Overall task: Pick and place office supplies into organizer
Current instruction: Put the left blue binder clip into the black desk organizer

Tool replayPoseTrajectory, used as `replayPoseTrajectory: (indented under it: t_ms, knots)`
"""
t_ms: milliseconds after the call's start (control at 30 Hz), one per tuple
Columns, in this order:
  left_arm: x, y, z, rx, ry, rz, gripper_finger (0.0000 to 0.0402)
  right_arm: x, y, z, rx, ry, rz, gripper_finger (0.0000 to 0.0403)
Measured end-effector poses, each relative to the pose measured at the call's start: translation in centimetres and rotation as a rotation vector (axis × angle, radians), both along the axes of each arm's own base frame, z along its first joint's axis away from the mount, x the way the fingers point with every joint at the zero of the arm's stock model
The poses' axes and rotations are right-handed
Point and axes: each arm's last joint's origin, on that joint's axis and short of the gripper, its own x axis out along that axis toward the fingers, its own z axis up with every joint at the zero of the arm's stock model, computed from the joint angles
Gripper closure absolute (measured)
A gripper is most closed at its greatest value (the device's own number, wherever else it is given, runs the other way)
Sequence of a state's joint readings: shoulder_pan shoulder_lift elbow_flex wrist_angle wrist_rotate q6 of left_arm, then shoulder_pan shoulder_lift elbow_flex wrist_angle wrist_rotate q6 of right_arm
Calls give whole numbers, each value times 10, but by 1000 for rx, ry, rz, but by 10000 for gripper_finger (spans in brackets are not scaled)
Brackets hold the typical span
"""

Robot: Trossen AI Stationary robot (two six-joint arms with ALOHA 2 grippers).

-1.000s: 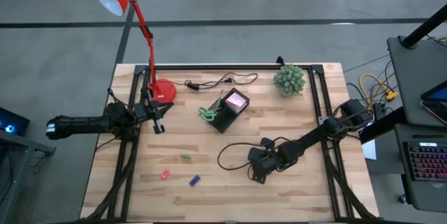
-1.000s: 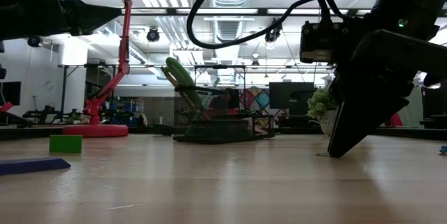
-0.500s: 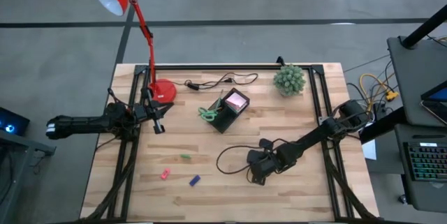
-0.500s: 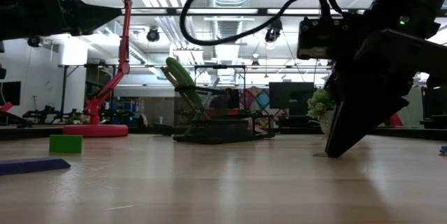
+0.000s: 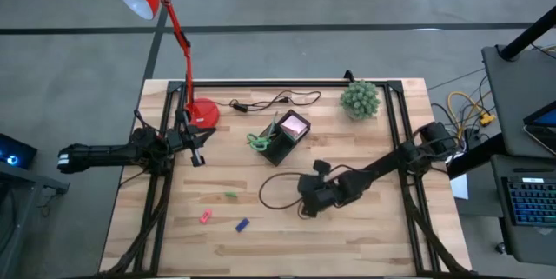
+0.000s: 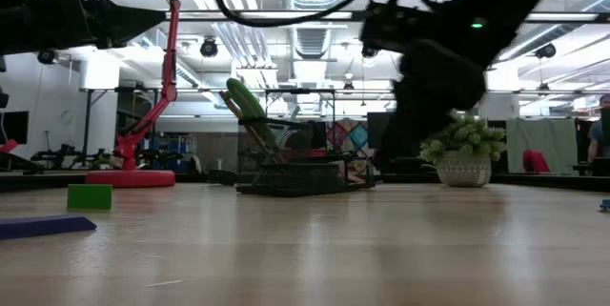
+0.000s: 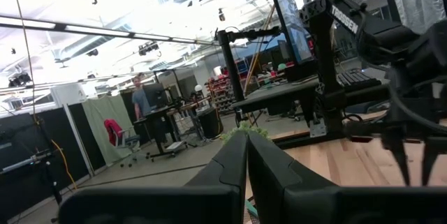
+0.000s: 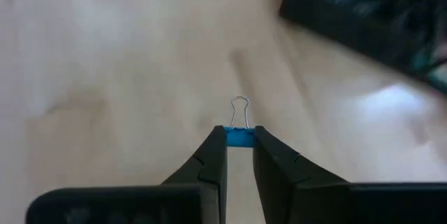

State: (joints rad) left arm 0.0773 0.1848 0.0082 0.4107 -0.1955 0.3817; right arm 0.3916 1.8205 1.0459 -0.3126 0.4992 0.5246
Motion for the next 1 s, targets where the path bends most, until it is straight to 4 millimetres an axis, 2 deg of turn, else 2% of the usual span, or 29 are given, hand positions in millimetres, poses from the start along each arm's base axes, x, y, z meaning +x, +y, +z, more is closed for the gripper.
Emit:
replayPoseTrajectory:
  t_ms: [367,667,1000]
  knots:
    - [0,0,0,0,0,0,402,37,-52,25,-110,-104,1,360]
    - [0,0,0,0,0,1,402,44,-96,23,-86,-78,4,359]
    - [0,0,0,0,0,1,402,45,-130,22,-44,-66,24,358]
